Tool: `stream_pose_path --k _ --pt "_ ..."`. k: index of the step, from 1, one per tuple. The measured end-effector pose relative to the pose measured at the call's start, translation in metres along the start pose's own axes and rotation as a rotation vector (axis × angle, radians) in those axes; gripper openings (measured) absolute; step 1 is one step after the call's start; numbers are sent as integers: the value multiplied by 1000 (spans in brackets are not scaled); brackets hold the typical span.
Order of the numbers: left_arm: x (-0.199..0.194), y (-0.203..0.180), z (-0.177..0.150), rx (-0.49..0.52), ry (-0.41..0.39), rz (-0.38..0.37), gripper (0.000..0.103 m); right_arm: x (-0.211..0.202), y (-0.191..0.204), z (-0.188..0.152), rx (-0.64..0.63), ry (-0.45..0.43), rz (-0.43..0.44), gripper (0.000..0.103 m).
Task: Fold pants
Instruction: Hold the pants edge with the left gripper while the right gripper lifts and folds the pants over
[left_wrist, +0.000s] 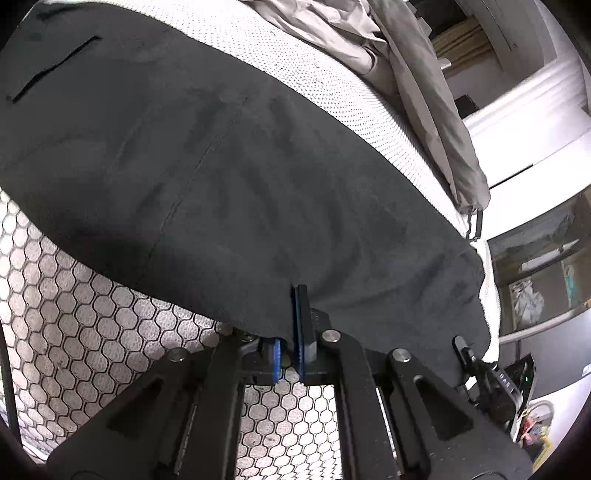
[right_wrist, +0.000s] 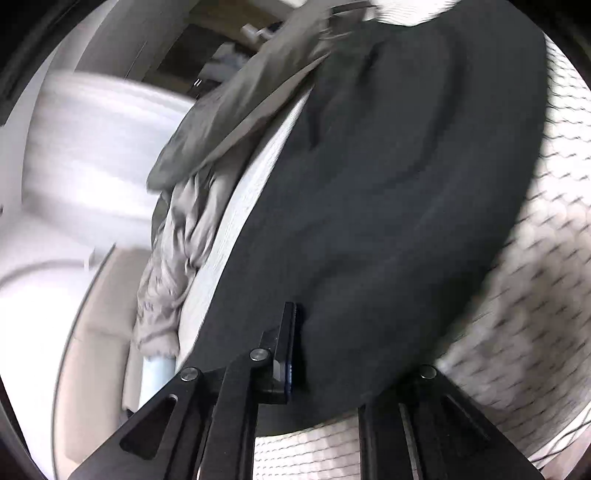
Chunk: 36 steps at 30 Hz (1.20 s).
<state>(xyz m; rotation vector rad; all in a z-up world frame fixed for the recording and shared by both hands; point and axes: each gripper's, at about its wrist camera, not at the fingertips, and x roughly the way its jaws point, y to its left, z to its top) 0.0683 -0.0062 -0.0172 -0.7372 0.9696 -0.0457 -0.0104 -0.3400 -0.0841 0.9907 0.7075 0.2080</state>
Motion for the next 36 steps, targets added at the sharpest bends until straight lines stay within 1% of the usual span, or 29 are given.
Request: stream_pose_path --k 2,6,7,10,12,14,15,16,17,18,20,22,24,26,27,28,29,31,32,33,35,36 --pt "1 -1 1 -6 2 0 3 7 -8 8 18 61 36 13" --pt "3 -2 2 -4 -1 1 3 12 -11 17 14 48 51 13" --pt "3 -1 3 -3 1 -2 3 11 -14 20 9 43 48 10" --pt "4 1 5 -1 11 -21 4 19 -6 32 -21 24 27 5" --pt "4 3 5 1 14 -30 4 1 -10 43 -11 -54 13 5" --pt "4 2 5 14 18 -25 4 -19 -20 56 32 -125 -3 5" --pt "4 2 6 18 19 -23 4 -21 -25 62 53 -130 -10 5" --pt "4 2 6 19 21 -21 4 -22 -32 68 73 -117 -12 6" --pt "4 2 6 17 23 -22 4 -15 -41 73 100 -68 1 6" --pt "4 2 7 15 23 -24 4 -12 -45 76 118 -52 17 6" --pt "4 2 7 13 23 -25 4 -10 -50 83 125 -34 58 6" --pt "4 2 6 23 22 -24 5 -10 -49 92 102 -38 71 6" --pt "4 3 7 27 24 -27 5 -21 -61 97 92 -65 72 6" --pt "4 5 7 27 29 -34 5 -27 -66 100 125 -133 73 6" --pt "4 6 8 25 32 -37 5 -35 -71 106 141 -180 57 6" --pt "4 5 8 27 37 -45 7 -46 -76 113 157 -242 41 7" --pt "4 5 8 28 44 -53 7 -53 -79 118 169 -280 35 7" --pt "5 2 7 41 40 -36 8 -50 -87 128 197 -264 71 7" --pt "4 2 7 43 38 -30 8 -45 -90 128 211 -247 64 7" --pt "4 2 7 37 38 -30 8 -43 -90 126 211 -249 53 8" --pt "3 4 7 10 42 -41 8 -43 -81 122 196 -236 30 15" --pt "2 4 7 4 41 -45 8 -44 -77 119 186 -208 43 29"
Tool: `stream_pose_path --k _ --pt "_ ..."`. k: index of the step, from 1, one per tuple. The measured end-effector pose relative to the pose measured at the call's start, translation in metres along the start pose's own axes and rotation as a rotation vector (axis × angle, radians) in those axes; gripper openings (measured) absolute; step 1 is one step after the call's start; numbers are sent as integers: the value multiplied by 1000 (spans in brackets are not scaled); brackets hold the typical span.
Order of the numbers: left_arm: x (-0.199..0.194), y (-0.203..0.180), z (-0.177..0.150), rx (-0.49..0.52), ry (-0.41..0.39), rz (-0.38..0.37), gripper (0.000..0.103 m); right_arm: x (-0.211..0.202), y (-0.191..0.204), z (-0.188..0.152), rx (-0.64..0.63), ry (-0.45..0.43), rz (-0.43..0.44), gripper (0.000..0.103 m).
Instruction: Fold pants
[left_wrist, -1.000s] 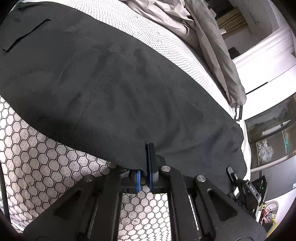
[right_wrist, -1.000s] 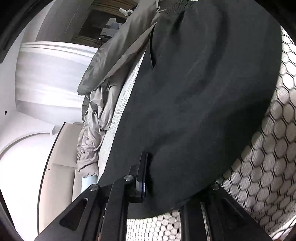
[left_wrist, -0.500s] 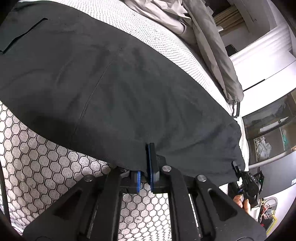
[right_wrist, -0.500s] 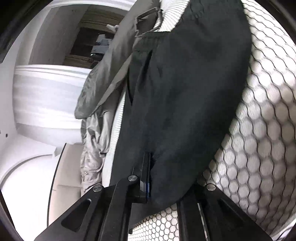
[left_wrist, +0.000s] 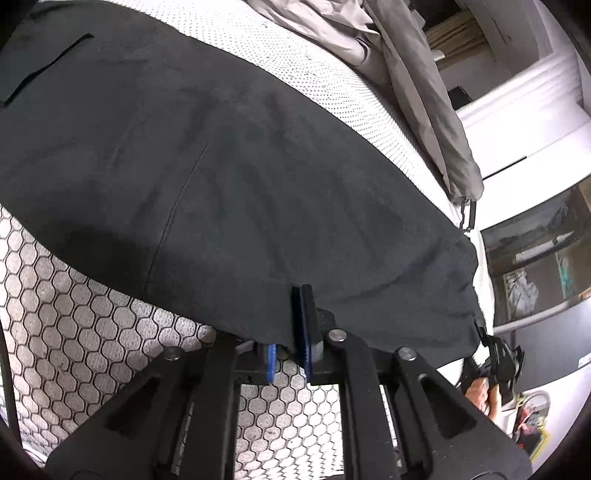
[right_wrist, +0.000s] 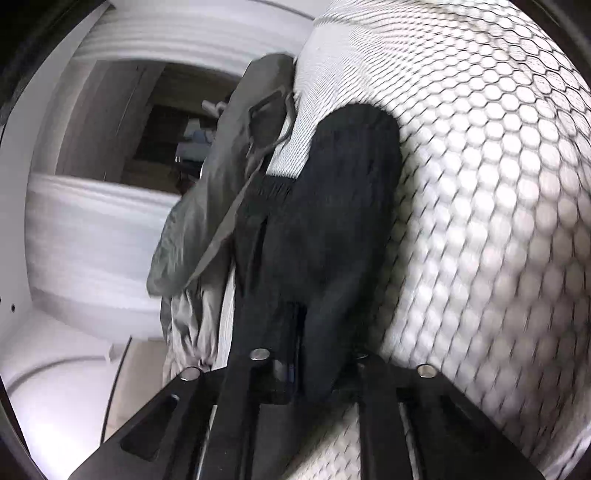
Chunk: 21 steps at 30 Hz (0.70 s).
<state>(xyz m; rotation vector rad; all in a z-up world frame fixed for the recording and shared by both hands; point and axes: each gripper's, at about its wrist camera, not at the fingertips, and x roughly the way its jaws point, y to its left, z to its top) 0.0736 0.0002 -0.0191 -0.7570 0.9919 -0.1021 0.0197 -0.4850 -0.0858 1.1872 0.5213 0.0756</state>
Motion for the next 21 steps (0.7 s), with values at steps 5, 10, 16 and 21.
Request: stream_pose_path --k 5,10,16,21 --pt "-1 -1 -1 15 -3 13 8 -5 17 -31 -93 121 48 47" --pt "-1 -3 -2 19 -5 14 8 0 6 -18 -53 80 18 38" --pt "-2 1 0 7 8 -2 8 -26 -28 14 132 -127 -3 23" --pt "-4 -8 -9 28 38 -24 14 -3 -3 -32 49 153 75 36"
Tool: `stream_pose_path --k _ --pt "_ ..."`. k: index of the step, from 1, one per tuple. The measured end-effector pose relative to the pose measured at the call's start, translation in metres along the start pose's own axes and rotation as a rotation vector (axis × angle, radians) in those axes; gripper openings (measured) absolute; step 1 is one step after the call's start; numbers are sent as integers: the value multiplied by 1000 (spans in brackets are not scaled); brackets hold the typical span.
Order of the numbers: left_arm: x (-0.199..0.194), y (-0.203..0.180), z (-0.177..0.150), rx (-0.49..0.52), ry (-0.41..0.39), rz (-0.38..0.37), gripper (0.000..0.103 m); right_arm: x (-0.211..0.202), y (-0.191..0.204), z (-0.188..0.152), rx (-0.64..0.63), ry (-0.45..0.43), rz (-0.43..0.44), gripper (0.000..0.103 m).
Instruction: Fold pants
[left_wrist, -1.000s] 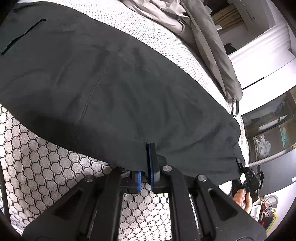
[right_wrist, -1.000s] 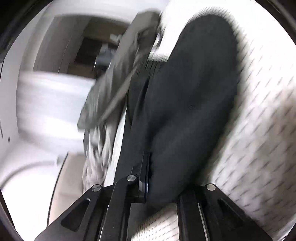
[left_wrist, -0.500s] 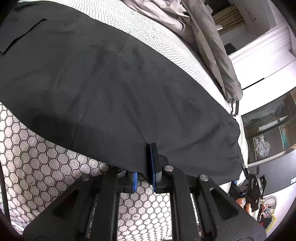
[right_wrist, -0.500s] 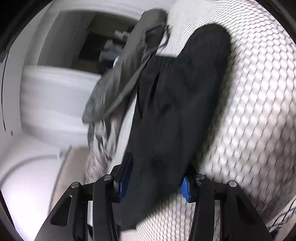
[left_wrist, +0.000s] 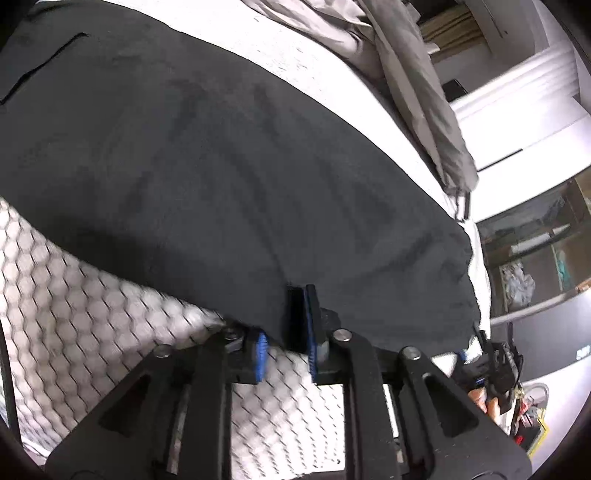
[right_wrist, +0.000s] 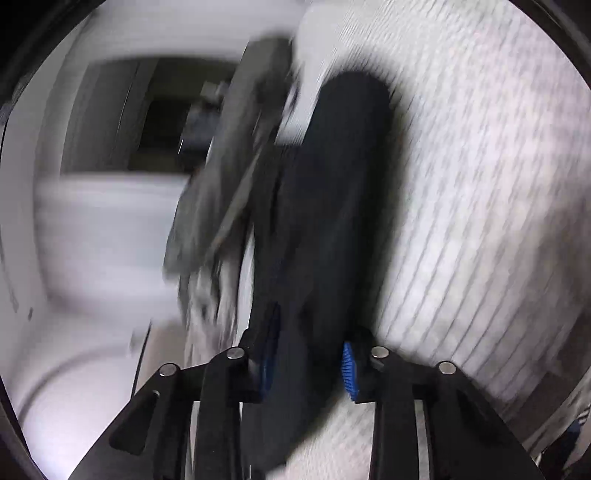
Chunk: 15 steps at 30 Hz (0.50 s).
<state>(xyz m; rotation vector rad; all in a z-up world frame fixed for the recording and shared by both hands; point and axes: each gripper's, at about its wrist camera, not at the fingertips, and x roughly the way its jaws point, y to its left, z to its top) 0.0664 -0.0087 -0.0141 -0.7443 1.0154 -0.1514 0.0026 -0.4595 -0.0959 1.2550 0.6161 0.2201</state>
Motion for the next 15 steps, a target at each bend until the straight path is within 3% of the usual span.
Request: stream_pose_path --k 5,6,9,13,15 --pt "2 -9 -8 -5 25 -51 18 64 25 -79 -80 356 75 37" --pt "4 -10 -8 -16 23 -56 18 76 31 -89 -113 383 69 37" --pt "6 -11 -7 -53 1 -72 18 100 45 -120 -208 370 26 37" --pt "-10 -16 -3 -69 -88 -127 13 118 55 -130 -213 325 52 37" --pt "-15 -17 -1 -80 -110 -155 13 130 60 -119 -190 286 75 37"
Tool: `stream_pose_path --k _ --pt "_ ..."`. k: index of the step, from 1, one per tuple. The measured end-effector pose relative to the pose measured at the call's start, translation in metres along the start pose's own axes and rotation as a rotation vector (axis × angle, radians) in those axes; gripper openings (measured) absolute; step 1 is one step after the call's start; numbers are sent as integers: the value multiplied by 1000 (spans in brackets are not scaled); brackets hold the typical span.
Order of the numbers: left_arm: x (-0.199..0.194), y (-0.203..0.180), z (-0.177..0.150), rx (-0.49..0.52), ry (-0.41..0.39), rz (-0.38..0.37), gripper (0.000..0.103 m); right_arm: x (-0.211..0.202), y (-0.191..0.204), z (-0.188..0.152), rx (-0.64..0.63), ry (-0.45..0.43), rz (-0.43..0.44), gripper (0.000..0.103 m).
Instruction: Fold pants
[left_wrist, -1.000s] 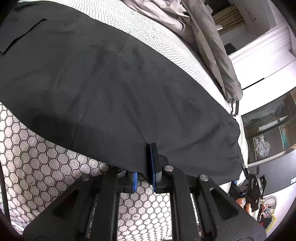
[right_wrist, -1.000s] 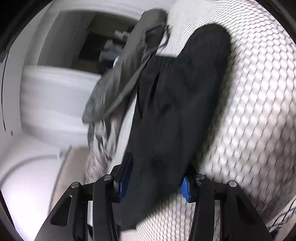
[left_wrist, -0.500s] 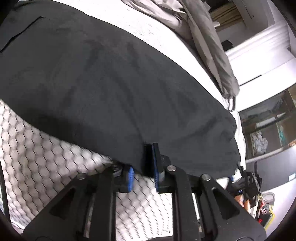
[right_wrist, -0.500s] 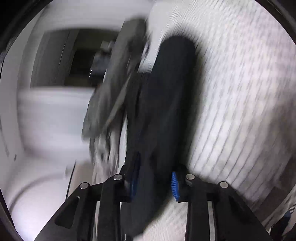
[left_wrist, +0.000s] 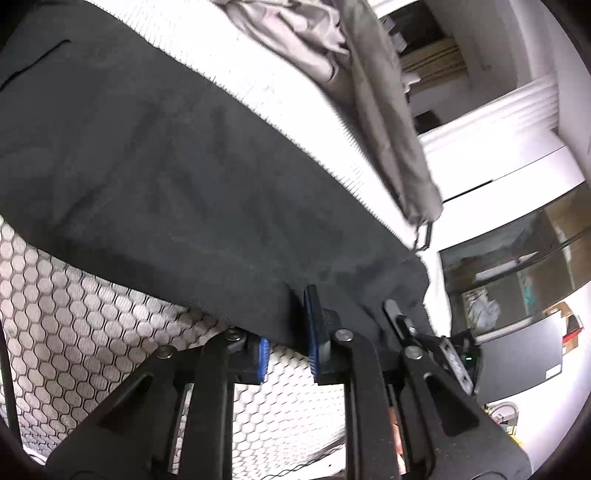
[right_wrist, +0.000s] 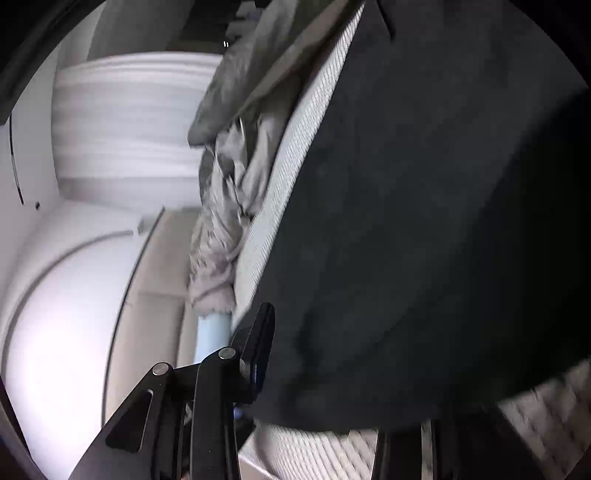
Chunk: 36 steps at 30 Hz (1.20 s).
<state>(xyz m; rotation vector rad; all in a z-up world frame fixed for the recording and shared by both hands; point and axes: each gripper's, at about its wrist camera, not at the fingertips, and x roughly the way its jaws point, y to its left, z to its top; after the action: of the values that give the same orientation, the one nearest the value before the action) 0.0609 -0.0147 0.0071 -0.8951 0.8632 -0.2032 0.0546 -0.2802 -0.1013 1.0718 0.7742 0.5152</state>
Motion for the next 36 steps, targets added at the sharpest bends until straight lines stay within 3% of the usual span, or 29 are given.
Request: stream_pose_path --k 5,7,10,14,17,19,22,24,26,28,30,33,34,36 --pt "5 7 0 -14 34 23 13 21 -4 12 30 -51 -7 36" --pt "6 9 -1 -1 42 56 10 24 0 12 -4 -66 -39 19" --pt "12 16 0 -1 51 97 9 20 0 17 -25 -96 -74 7" --pt "12 29 3 -18 58 123 8 -12 -14 31 16 -161 -128 7" --pt "10 34 3 -8 71 114 8 -54 -31 52 44 -273 -188 7" --pt "14 37 4 2 81 110 8 -77 -52 74 97 -323 -163 7" --pt "7 40 4 24 87 113 8 -92 -73 89 172 -278 -60 7" --pt "6 40 4 28 96 114 9 -93 -65 86 116 -264 -90 11" --pt "7 38 5 23 109 90 15 -94 -57 78 58 -255 -124 14" --pt "10 34 6 14 120 52 31 -94 -55 65 29 -214 -116 15" --pt "15 28 6 25 117 45 35 -79 -48 49 0 -136 -92 15" --pt "18 28 8 17 67 90 33 -61 -39 33 -10 -59 -39 16" --pt "17 31 8 10 52 107 23 -56 -38 30 -16 -57 -47 16" --pt "15 35 13 5 16 156 19 -53 -35 28 -47 -77 -87 12"
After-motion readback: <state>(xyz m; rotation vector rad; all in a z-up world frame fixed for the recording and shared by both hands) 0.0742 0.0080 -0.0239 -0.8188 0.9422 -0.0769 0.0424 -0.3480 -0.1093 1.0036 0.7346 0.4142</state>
